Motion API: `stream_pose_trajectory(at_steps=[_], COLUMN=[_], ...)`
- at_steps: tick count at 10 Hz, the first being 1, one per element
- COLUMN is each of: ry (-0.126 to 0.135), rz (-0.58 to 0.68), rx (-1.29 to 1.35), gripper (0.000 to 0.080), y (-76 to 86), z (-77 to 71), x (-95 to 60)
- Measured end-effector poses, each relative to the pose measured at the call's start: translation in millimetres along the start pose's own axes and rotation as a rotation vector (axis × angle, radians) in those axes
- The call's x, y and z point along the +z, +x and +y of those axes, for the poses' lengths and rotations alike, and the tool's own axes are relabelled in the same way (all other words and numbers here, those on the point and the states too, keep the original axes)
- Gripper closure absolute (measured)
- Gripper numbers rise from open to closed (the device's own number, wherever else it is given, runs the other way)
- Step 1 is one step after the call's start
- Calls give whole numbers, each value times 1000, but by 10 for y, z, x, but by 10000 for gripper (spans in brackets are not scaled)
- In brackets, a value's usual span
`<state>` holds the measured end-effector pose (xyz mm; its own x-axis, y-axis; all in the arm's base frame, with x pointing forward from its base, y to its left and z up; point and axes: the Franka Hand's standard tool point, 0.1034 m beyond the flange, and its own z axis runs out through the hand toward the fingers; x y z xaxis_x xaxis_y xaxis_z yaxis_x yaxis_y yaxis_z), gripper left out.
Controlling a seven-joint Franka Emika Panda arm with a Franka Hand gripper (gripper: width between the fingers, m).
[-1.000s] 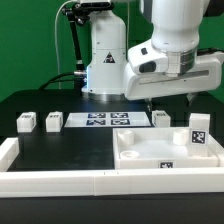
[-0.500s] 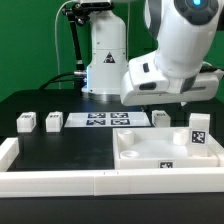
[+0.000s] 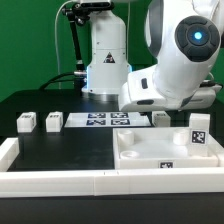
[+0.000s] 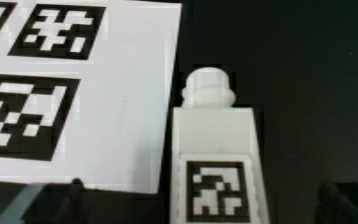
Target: Assemble square table
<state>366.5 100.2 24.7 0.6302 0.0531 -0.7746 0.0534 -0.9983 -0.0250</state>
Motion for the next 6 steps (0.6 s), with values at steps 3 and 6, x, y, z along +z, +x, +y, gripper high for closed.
stream_pose_trajectory(at_steps=[3,6], ry=[-5,12], rz=[20,24], rx=[-4,0], gripper=[150,150], y=[34,49], z=[-64,35], x=[119,139])
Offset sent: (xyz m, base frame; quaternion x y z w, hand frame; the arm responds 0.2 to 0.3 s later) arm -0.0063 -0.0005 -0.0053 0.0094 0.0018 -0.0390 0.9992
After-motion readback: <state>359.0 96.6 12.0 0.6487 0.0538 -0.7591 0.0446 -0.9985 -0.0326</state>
